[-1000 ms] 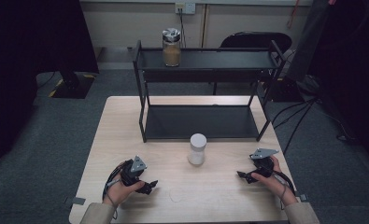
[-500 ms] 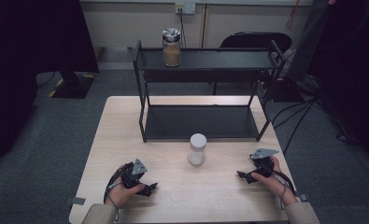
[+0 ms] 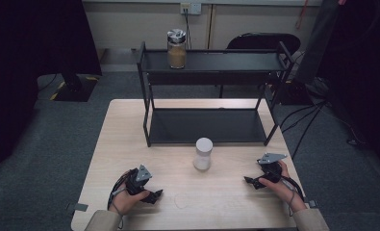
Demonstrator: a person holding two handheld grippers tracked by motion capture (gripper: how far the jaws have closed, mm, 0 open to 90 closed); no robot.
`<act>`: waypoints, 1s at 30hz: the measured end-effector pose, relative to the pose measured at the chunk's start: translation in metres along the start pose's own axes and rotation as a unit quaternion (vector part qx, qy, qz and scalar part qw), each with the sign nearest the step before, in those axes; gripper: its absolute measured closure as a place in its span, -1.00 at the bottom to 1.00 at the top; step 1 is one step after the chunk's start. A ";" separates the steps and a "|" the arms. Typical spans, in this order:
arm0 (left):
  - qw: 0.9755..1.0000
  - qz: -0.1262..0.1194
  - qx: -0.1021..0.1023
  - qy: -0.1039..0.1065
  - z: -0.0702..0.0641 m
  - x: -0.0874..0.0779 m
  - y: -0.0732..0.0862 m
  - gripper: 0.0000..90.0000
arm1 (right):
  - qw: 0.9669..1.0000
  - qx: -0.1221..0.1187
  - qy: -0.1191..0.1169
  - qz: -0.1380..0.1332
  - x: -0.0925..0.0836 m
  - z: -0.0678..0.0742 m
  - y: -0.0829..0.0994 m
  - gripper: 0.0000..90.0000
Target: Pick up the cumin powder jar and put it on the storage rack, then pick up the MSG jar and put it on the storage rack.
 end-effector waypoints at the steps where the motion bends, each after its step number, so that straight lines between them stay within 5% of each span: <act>1: 1.000 -0.002 0.000 0.001 0.001 0.000 0.001 -0.99 | 1.000 0.000 0.000 0.000 0.000 0.000 0.000 -1.00; 30: 1.000 -0.013 0.001 0.003 0.001 0.001 0.005 -1.00 | 1.000 0.000 0.000 0.000 0.000 0.000 0.000 -1.00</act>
Point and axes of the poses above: each handheld gripper's, and its own axes: x roughly forward along the jaws, y roughly out of its underside, z roughly to its left, the point moved 4 cm from there along x, roughly forward along the jaws, and after that the axes turned 10 degrees about y, right-handed, at the moved point
